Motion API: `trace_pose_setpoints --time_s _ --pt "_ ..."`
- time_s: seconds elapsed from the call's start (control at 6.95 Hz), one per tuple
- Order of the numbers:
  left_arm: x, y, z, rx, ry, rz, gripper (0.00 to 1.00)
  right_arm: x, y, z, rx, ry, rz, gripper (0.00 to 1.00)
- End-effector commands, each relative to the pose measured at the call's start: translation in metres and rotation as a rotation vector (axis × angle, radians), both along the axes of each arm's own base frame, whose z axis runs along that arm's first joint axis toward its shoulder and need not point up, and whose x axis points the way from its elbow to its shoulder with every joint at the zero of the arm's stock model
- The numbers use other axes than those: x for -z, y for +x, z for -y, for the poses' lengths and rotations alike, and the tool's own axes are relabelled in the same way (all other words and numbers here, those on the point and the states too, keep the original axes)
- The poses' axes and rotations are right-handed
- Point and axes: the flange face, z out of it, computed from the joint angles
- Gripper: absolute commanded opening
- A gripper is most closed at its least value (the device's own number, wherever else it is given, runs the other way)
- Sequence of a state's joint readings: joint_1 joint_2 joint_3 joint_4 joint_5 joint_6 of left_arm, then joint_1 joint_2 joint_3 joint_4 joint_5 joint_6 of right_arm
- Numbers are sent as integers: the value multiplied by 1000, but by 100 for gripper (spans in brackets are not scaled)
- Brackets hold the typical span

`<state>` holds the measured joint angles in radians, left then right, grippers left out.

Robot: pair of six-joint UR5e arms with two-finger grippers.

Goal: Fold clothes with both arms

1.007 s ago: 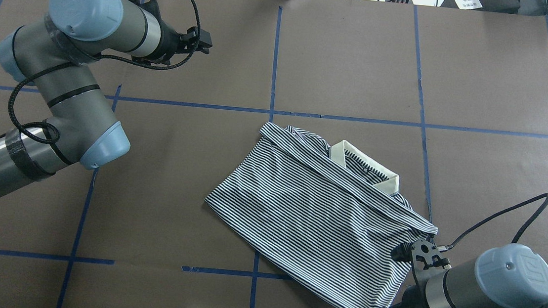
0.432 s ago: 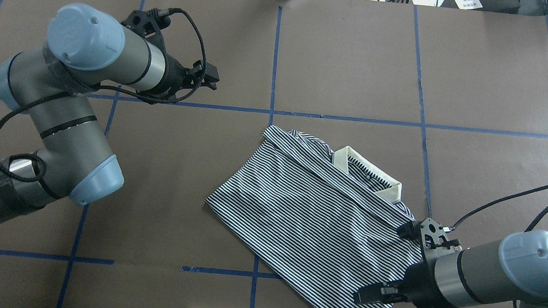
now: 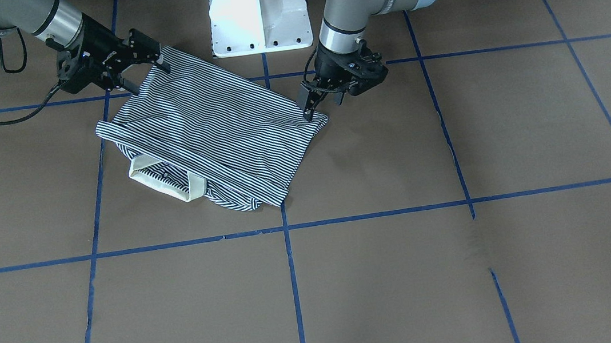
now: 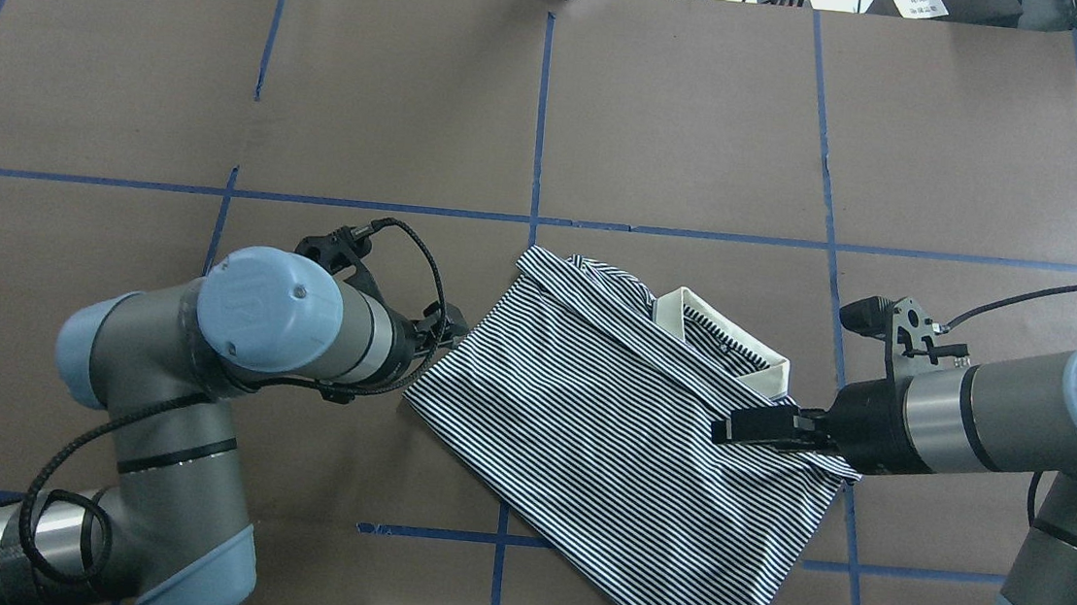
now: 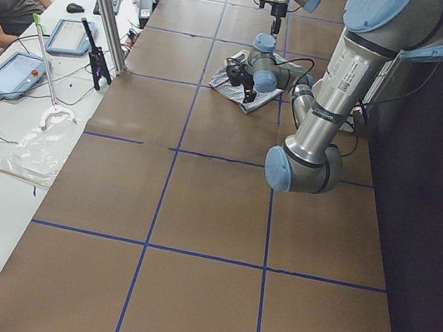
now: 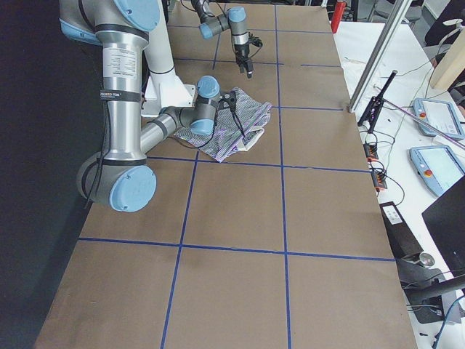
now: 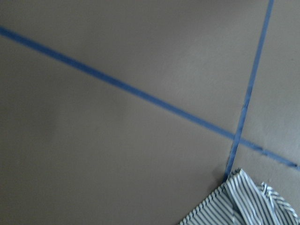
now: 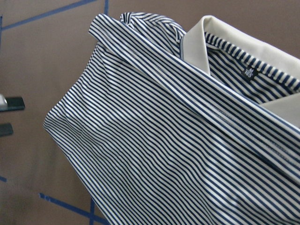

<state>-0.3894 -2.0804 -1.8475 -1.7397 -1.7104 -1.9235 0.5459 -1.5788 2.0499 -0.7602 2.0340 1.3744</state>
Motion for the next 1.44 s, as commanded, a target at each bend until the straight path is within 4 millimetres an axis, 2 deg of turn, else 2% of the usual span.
trace_pose_setpoints --time_s 0.0,0.29,0.86,1.01,1.15,1.29 --pt "-14 33 -9 44 -28 70 92 1 -1 16 -29 1 2 100" --pt "-23 41 -3 59 -23 99 89 2 -1 18 -34 3 3 100" --pt "-27 45 0 63 -15 111 78 -2 -2 20 -34 -4 -6 100" --pt "-28 46 0 63 -14 113 67 -4 -2 20 -34 -5 -8 100" --pt "-29 46 0 62 -13 112 52 -4 -2 21 -34 -7 -10 100" --pt "-29 47 0 61 -12 114 27 -6 -2 21 -34 -8 -12 100"
